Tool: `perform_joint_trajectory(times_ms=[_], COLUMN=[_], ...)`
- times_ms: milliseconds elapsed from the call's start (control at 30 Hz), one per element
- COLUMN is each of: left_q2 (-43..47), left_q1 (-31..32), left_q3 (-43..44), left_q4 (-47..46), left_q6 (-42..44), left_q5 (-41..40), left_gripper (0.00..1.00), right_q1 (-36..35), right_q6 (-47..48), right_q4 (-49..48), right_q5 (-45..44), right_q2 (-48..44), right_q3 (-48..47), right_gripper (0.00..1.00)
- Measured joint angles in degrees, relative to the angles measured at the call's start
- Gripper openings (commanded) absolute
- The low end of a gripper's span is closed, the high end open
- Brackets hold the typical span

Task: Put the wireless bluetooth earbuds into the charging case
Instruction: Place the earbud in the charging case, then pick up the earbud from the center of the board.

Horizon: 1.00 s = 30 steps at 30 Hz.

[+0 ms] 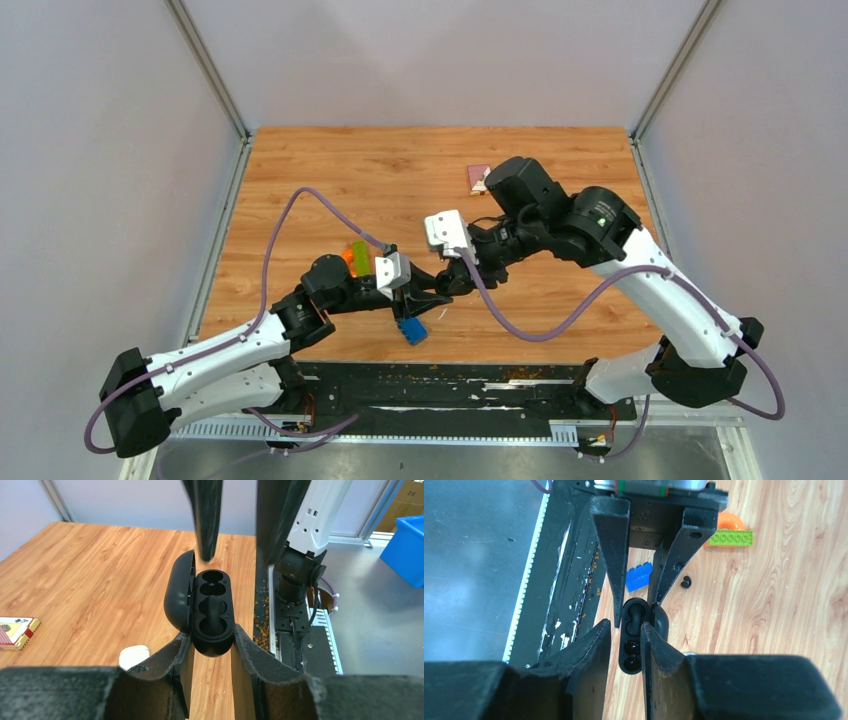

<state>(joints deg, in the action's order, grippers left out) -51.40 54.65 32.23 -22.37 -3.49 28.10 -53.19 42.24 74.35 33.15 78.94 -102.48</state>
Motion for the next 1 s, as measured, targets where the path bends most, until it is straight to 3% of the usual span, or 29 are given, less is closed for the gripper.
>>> perform_joint_trajectory(times_ms=[233,400,467,567,833,1000], left_q2=[0.09,1.90,3.74,6.93,11.74,12.74], left_q1=[0.00,0.00,0.00,0.00,0.00,0.00], left_q3=[0.00,0.04,0.24,1.68,7.91,9.49], left_q4=[0.15,1.18,1.95,3.96,9.49,11.82], left_q6=[-0.11,-0.70,-1.01,-1.18,-0.85,-0.83], left_q5=[-0.02,-0.31,-0.74,-1.62,-3.50,-4.46], left_gripper=[0.00,0.00,0.00,0.00,0.00,0.00], right_q1=[3.17,18.08,27.82,35.06,36.92,34.86], right_q6=[-4.79,-9.14,-10.23,-10.32,-5.20,-2.89], right_q4=[-0.20,-4.92,-6.19,-7.82,-8.66,-10.21], right_q5=[1.92,9.97,13.86,18.53,20.94,18.43], right_q2=[-0.68,0.20,2.14,6.75,21.00,27.50], right_q3=[-10.10,-12.35,-12.20,-9.70,2.80,4.20], right_gripper=[0.25,0.23,0.21,0.19,0.20,0.20])
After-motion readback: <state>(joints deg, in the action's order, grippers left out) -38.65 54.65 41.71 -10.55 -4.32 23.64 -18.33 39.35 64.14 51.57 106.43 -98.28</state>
